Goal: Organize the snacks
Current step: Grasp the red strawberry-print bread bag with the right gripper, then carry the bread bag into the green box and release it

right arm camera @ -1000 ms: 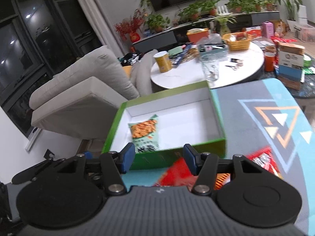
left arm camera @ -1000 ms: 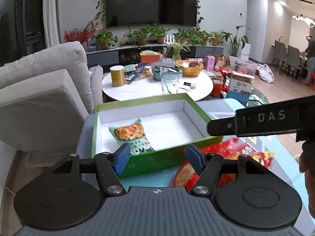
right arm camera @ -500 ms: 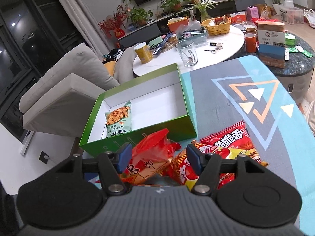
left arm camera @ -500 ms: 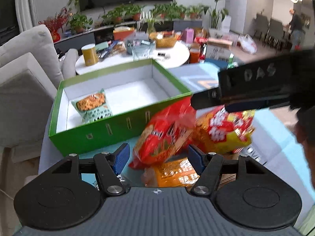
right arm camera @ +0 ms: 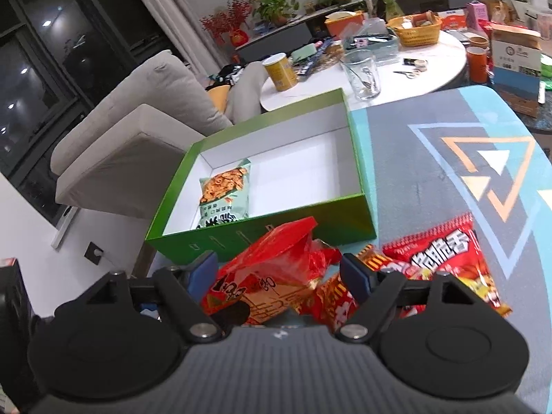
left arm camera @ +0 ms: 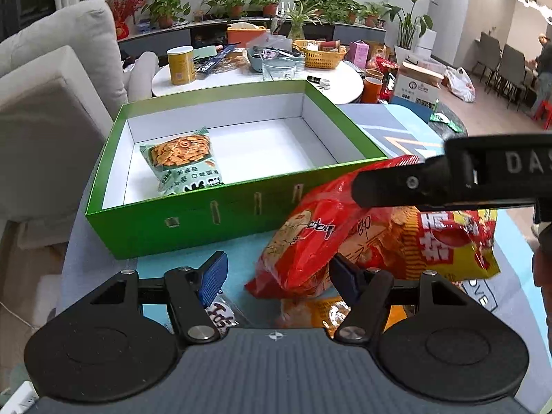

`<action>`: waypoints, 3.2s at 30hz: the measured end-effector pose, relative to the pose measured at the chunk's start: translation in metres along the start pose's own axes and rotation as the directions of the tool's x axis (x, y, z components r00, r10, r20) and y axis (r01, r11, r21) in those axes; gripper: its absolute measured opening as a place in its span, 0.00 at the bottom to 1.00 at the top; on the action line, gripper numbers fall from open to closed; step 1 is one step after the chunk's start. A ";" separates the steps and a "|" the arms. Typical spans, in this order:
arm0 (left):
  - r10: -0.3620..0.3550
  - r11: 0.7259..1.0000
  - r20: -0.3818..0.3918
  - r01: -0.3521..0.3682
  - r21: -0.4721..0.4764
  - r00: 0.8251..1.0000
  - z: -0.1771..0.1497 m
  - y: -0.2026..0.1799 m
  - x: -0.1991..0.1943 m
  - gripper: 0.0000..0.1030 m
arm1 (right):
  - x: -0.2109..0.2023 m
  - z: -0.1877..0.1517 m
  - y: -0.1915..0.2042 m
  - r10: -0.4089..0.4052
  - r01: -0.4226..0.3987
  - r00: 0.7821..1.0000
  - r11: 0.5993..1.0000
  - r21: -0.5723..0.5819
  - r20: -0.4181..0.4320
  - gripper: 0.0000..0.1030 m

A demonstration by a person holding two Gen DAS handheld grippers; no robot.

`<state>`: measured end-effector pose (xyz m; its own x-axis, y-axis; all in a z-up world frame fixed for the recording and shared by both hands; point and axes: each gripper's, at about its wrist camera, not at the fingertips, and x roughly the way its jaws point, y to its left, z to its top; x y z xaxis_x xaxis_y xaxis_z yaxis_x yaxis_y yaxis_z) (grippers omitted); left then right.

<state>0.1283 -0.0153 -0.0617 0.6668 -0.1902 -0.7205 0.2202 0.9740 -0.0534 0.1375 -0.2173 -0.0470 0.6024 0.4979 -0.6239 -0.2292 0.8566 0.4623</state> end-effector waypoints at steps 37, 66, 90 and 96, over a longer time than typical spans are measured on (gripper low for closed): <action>-0.134 0.990 0.011 0.134 -0.046 0.991 0.005 0.017 0.045 0.67 | 0.065 0.008 -0.004 -0.008 0.009 0.995 1.000 0.003 -0.103 0.58; -0.079 0.995 0.315 0.055 0.083 0.946 0.069 -0.016 -0.052 0.58 | -0.019 0.055 0.055 0.084 -0.047 0.976 0.983 -0.179 0.203 0.57; -0.070 0.996 0.161 0.059 0.068 0.984 0.094 0.006 0.043 0.58 | 0.066 0.073 0.020 0.042 -0.037 0.997 0.997 -0.070 0.061 0.57; -0.059 0.996 0.067 0.054 0.074 0.996 0.087 0.005 0.070 0.58 | 0.085 0.062 0.016 -0.030 0.029 1.000 0.996 -0.080 -0.003 0.57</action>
<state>0.2382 -0.0340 -0.0517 0.6987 -0.2553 -0.6683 0.3080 0.9505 -0.0411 0.2327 -0.1699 -0.0532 0.6069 0.4726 -0.6390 -0.2721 0.8790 0.3917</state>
